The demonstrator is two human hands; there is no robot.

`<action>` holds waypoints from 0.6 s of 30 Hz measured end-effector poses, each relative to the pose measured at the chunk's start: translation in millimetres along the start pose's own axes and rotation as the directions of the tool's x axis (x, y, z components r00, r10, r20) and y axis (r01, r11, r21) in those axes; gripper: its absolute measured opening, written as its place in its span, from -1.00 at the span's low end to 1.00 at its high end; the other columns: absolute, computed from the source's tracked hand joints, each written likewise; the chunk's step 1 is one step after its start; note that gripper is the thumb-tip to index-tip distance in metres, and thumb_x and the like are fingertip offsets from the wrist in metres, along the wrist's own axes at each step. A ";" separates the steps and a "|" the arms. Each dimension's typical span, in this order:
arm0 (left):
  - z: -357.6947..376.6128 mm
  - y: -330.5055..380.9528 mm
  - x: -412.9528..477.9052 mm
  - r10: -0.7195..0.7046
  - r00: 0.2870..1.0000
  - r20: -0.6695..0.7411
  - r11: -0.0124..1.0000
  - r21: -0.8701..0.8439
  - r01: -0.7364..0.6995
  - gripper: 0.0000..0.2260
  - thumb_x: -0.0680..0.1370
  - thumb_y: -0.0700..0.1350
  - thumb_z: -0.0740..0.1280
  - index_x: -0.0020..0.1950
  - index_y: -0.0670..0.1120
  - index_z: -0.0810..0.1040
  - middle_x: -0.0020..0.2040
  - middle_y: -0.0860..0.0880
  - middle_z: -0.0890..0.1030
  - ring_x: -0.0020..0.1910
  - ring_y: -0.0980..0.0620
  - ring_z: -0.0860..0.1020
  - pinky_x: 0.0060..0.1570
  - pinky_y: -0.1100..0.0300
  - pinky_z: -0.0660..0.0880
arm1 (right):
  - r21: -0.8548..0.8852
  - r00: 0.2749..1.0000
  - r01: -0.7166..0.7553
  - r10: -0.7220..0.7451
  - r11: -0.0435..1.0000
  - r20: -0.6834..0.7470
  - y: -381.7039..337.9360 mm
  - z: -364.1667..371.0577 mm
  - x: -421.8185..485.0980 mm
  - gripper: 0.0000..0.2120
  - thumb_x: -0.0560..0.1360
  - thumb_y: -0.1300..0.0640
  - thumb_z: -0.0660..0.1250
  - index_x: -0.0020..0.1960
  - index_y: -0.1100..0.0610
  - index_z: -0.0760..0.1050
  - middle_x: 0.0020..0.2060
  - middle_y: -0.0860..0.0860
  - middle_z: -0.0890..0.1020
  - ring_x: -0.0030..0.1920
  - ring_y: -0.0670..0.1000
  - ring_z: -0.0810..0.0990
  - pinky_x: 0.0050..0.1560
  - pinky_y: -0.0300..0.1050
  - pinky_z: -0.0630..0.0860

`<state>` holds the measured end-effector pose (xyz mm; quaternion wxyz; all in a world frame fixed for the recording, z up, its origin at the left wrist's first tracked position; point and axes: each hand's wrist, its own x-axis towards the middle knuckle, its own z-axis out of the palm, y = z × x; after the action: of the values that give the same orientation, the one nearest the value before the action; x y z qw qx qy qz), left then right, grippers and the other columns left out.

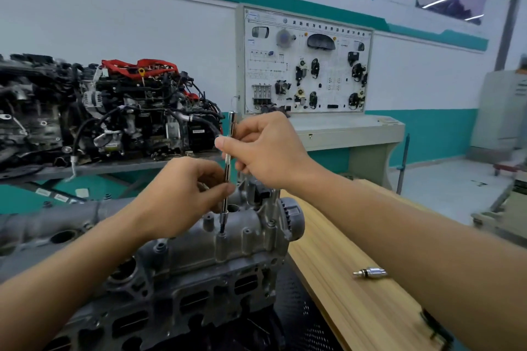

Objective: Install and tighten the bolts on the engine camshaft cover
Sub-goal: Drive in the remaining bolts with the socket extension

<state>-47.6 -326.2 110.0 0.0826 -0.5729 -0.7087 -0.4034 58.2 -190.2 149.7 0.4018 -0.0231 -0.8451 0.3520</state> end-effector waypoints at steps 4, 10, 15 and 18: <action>-5.8 -3.4 -4.7 0.010 0.999 0.031 1.000 -0.025 -0.009 -0.81 0.56 -0.12 0.43 -0.23 -0.15 0.62 -0.40 -0.02 0.62 -0.46 0.10 0.54 -0.41 0.28 0.47 | 0.120 0.966 -0.052 0.020 0.991 0.257 -10.4 3.8 3.2 -0.79 0.61 0.17 0.31 -0.12 0.24 0.62 -0.21 0.13 0.72 -0.46 -0.08 0.56 -0.41 -0.21 0.53; -13.1 0.4 -3.6 0.037 0.984 0.172 0.996 0.073 -0.050 -0.83 0.58 -0.16 0.41 -0.20 -0.15 0.58 -0.35 -0.14 0.51 -0.40 0.09 0.36 -0.33 0.08 0.39 | 0.154 0.927 -0.065 0.002 0.986 0.376 -6.5 -4.5 -7.4 -0.86 0.64 0.28 0.23 0.04 0.31 0.54 0.01 0.27 0.68 -0.38 -0.08 0.57 -0.34 -0.14 0.59; -12.0 9.1 -0.8 0.035 0.990 0.135 0.988 -0.152 -0.014 -0.89 0.59 -0.26 0.37 -0.11 -0.13 0.62 -0.27 -0.10 0.66 -0.31 0.15 0.58 -0.26 0.26 0.56 | 0.229 0.978 -0.039 -0.009 0.973 0.206 -8.8 -7.1 -5.0 -0.79 0.65 0.22 0.24 -0.14 0.17 0.55 -0.10 0.25 0.70 -0.46 -0.05 0.57 -0.41 -0.13 0.56; -10.9 10.0 1.8 0.001 0.991 0.131 0.967 -0.252 0.032 -0.94 0.59 -0.29 0.36 -0.04 -0.23 0.62 -0.13 -0.26 0.69 -0.21 0.10 0.69 -0.19 0.20 0.65 | 0.214 0.979 -0.042 -0.002 0.976 0.205 -10.7 -9.1 -2.6 -0.78 0.65 0.21 0.22 -0.12 0.20 0.55 -0.13 0.20 0.71 -0.46 -0.04 0.57 -0.40 -0.11 0.57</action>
<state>-43.2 -332.0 123.0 -0.0409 -0.5981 -0.6596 -0.4533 68.9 -193.8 158.5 0.3094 0.0486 -0.8380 0.4468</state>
